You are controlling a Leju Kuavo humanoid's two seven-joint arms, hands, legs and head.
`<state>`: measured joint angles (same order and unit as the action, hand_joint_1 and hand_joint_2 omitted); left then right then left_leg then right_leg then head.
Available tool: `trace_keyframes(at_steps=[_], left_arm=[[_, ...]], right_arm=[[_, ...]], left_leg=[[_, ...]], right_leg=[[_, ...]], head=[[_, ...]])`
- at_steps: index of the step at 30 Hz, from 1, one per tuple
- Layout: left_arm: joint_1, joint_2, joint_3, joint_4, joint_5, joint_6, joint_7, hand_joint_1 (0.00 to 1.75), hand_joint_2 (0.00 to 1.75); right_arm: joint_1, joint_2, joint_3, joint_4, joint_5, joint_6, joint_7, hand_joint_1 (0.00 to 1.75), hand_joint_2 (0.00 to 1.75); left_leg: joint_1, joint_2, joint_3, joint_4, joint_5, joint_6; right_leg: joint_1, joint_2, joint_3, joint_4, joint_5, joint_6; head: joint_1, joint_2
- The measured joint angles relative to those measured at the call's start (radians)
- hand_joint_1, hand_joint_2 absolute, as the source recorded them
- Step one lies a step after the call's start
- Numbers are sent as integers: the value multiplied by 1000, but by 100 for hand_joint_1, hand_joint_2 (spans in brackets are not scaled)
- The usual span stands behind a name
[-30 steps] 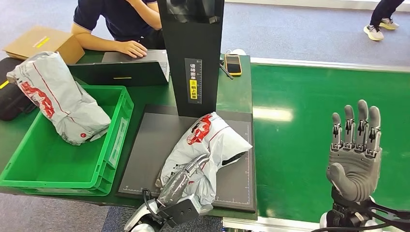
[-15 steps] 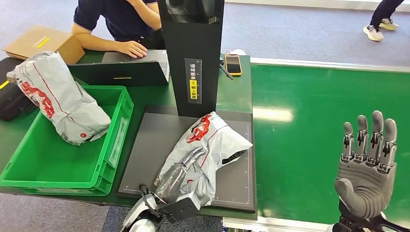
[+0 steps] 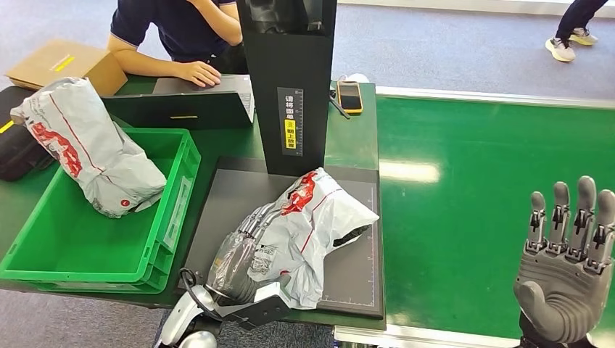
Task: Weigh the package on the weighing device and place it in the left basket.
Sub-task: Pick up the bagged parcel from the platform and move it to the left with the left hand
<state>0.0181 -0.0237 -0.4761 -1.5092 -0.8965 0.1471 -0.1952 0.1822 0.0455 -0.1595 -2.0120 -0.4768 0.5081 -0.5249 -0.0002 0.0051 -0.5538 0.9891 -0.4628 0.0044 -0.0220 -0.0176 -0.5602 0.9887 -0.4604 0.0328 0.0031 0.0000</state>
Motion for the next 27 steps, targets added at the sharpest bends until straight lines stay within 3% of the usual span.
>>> trace_keyframes(at_steps=[18,19,22,23,27], left_arm=[[4,53,-47,71,-71,-2,24,3,175],[5,54,-50,71,-85,3,31,14,175],[5,58,-61,72,-119,16,44,142,175],[5,60,-64,72,-123,18,46,175,175],[5,65,-72,72,-138,19,48,175,175]], right_arm=[[48,8,-39,-28,-22,12,-8,0,175],[50,8,-42,-28,-22,13,-8,0,175],[58,8,-49,-30,-23,16,-8,0,175],[62,8,-51,-31,-24,17,-9,0,175],[77,8,-58,-39,-25,24,-12,0,175]], left_leg=[[0,1,0,0,0,0],[0,1,0,0,0,0],[0,1,0,0,0,0],[0,1,0,0,0,0],[0,1,0,0,0,0]], right_leg=[[0,0,0,0,0,0],[0,0,0,0,0,0],[0,0,0,0,0,0],[0,0,0,0,0,0],[0,0,0,0,0,0]], head=[[0,0],[0,0],[0,0],[0,0],[0,0]])
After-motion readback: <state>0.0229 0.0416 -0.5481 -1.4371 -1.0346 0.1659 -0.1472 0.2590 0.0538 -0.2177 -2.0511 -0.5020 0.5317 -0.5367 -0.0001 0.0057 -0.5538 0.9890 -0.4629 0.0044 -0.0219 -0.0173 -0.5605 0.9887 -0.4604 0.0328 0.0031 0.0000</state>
